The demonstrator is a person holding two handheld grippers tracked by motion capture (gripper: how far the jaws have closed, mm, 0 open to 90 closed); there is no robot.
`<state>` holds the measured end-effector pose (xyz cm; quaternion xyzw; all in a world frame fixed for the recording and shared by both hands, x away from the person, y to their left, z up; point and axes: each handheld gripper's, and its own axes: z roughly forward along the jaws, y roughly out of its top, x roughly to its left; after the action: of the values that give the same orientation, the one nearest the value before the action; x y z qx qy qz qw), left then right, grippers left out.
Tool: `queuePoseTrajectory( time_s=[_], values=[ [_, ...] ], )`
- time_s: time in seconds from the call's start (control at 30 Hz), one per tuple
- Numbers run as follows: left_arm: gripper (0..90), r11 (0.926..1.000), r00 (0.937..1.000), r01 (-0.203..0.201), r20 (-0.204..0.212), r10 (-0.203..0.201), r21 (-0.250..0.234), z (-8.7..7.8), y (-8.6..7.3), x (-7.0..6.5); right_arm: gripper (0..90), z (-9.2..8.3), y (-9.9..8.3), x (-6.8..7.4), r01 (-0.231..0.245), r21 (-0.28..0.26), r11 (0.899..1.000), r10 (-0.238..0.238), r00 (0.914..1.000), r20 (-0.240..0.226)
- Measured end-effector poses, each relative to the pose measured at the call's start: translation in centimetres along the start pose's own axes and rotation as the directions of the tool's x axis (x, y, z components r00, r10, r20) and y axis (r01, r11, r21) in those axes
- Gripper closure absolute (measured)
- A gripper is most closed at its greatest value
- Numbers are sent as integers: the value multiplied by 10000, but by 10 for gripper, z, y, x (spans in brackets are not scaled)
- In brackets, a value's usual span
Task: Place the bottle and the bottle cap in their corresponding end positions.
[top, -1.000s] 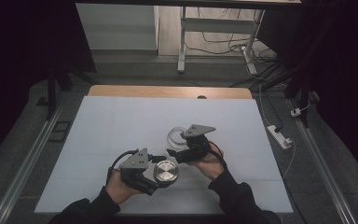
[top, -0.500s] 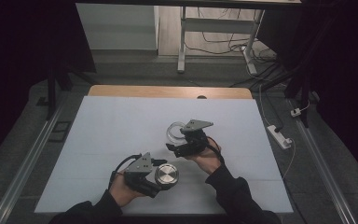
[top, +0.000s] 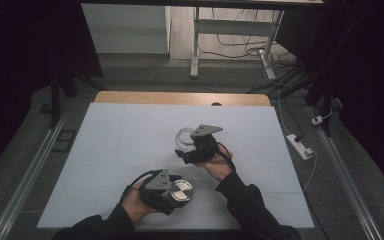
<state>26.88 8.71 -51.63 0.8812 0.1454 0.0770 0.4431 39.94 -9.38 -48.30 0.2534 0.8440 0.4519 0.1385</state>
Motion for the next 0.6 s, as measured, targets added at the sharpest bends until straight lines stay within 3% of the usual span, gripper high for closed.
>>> queuePoseTrajectory(
  time_s=[0.17,0.33,0.6],
  values=[
    [208,9994,9999,-100,21,99,325,7,-1,0,151,7,2,-2,13,45,10000,-13,10000,80],
    [208,9979,9999,2,-165,8,640,13,-4,4,151,13,1,-6,-17,119,9999,15,9999,172],
    [208,9945,9999,97,-81,-89,1045,20,-5,6,151,24,-3,-6,-34,308,9995,29,9999,152]
  ],
)
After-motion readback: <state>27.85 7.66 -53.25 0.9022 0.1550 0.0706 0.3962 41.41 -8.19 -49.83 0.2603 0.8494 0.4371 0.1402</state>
